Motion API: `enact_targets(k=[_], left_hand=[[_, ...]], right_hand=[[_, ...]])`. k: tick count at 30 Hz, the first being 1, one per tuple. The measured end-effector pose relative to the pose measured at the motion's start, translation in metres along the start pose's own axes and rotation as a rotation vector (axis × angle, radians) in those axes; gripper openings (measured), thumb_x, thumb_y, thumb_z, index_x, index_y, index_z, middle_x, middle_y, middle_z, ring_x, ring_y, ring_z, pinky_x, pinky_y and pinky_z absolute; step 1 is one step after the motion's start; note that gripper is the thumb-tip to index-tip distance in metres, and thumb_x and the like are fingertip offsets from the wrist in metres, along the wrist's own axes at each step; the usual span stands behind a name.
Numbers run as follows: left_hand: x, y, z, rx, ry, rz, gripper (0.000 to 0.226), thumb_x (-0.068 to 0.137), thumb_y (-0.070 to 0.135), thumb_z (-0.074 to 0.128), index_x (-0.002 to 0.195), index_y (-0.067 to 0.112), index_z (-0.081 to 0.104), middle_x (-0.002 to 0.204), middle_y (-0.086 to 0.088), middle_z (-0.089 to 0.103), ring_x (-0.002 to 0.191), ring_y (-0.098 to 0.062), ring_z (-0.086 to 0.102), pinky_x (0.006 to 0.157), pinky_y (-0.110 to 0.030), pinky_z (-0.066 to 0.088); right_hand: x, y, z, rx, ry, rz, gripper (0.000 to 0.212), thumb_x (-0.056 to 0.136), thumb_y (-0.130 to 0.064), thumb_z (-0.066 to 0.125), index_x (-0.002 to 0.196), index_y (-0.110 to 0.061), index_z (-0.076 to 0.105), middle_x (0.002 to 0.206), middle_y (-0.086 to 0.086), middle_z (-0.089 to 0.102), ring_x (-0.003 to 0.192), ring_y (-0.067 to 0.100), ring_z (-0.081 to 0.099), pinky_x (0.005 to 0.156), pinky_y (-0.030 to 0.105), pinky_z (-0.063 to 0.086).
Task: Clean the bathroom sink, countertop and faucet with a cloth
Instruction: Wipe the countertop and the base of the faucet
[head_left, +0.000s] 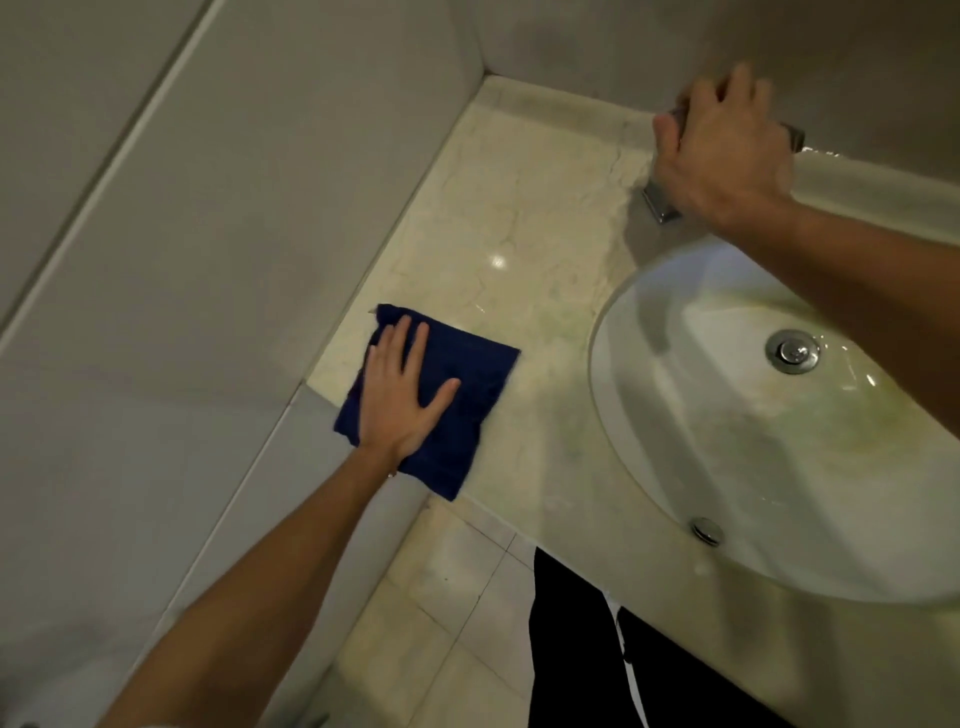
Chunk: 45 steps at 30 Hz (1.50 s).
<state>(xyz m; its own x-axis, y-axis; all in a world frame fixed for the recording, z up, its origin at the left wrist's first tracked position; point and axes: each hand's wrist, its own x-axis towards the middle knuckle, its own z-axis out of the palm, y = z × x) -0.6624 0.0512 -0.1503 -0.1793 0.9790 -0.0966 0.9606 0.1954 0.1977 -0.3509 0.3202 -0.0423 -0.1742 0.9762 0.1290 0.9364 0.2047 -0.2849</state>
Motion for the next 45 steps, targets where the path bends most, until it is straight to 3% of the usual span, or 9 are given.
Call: enact_targets(k=[8,13,20,24,28,32,38,45], left_hand=[[-0.078,0.171,0.034,0.032,-0.097,-0.02,0.091,0.096,0.077,0.022,0.165,0.021,0.007,0.173,-0.005,0.0,0.159,-0.027,-0.005,0.128,-0.049,0.004],[-0.107,0.242,0.052,-0.005,-0.124,-0.01,0.085,0.098,0.072,0.032,0.165,0.024,0.01,0.173,-0.001,0.0,0.159,-0.024,-0.008,0.128,-0.044,-0.003],[-0.102,0.209,0.044,-0.124,-0.099,-0.046,0.082,0.099,0.067,0.037,0.165,0.028,0.007,0.172,0.007,-0.001,0.158,-0.015,-0.01,0.129,-0.04,-0.002],[-0.078,0.123,0.03,-0.128,0.003,-0.137,0.081,0.098,0.059,0.047,0.164,0.023,0.017,0.172,0.002,0.011,0.159,-0.022,0.006,0.129,-0.045,0.007],[-0.047,0.058,0.009,-0.085,-0.074,-0.03,0.083,0.096,0.058,0.043,0.164,0.021,0.014,0.171,0.002,0.01,0.159,-0.022,0.005,0.127,-0.053,0.013],[-0.045,0.084,0.017,-0.031,-0.113,-0.117,0.1,0.093,0.08,0.028,0.164,0.015,0.0,0.173,-0.001,-0.004,0.159,-0.023,-0.009,0.128,-0.044,-0.005],[0.007,0.105,0.019,0.039,-0.07,-0.206,0.103,0.092,0.085,0.017,0.164,0.014,0.0,0.172,-0.007,-0.002,0.159,-0.028,-0.002,0.129,-0.049,0.004],[0.162,0.153,0.012,0.016,-0.02,-0.156,0.103,0.091,0.085,0.018,0.164,0.014,-0.001,0.172,-0.009,0.0,0.158,-0.032,0.001,0.128,-0.05,0.0]], right_hand=[[-0.002,0.001,-0.001,-0.046,0.025,-0.019,0.055,0.106,-0.041,0.032,0.131,0.004,0.05,0.132,0.03,0.047,0.121,0.047,0.045,0.095,0.058,0.045],[-0.003,-0.001,-0.001,-0.051,0.02,-0.01,0.052,0.106,-0.041,0.033,0.131,0.002,0.049,0.131,0.029,0.047,0.121,0.046,0.045,0.094,0.057,0.044],[-0.003,0.002,-0.005,0.004,-0.002,-0.019,0.05,0.105,-0.042,0.035,0.132,-0.003,0.051,0.132,0.028,0.045,0.124,0.045,0.044,0.093,0.055,0.044],[-0.004,0.001,-0.004,-0.015,-0.006,-0.006,0.049,0.105,-0.041,0.035,0.132,-0.003,0.052,0.13,0.028,0.047,0.122,0.045,0.045,0.093,0.054,0.044],[-0.002,0.001,-0.003,-0.043,-0.014,0.015,0.05,0.105,-0.043,0.033,0.128,-0.003,0.053,0.126,0.026,0.049,0.117,0.045,0.048,0.092,0.056,0.049],[-0.001,0.001,0.0,-0.058,0.004,0.017,0.049,0.104,-0.041,0.034,0.125,-0.002,0.055,0.123,0.026,0.051,0.113,0.044,0.05,0.089,0.055,0.048],[-0.003,0.003,0.004,-0.054,-0.003,0.024,0.046,0.107,-0.04,0.032,0.131,-0.006,0.052,0.121,0.024,0.052,0.11,0.041,0.052,0.086,0.052,0.048],[-0.004,-0.001,0.002,-0.097,0.007,0.047,0.041,0.107,-0.041,0.032,0.126,-0.01,0.052,0.116,0.019,0.054,0.105,0.035,0.054,0.077,0.044,0.052]])
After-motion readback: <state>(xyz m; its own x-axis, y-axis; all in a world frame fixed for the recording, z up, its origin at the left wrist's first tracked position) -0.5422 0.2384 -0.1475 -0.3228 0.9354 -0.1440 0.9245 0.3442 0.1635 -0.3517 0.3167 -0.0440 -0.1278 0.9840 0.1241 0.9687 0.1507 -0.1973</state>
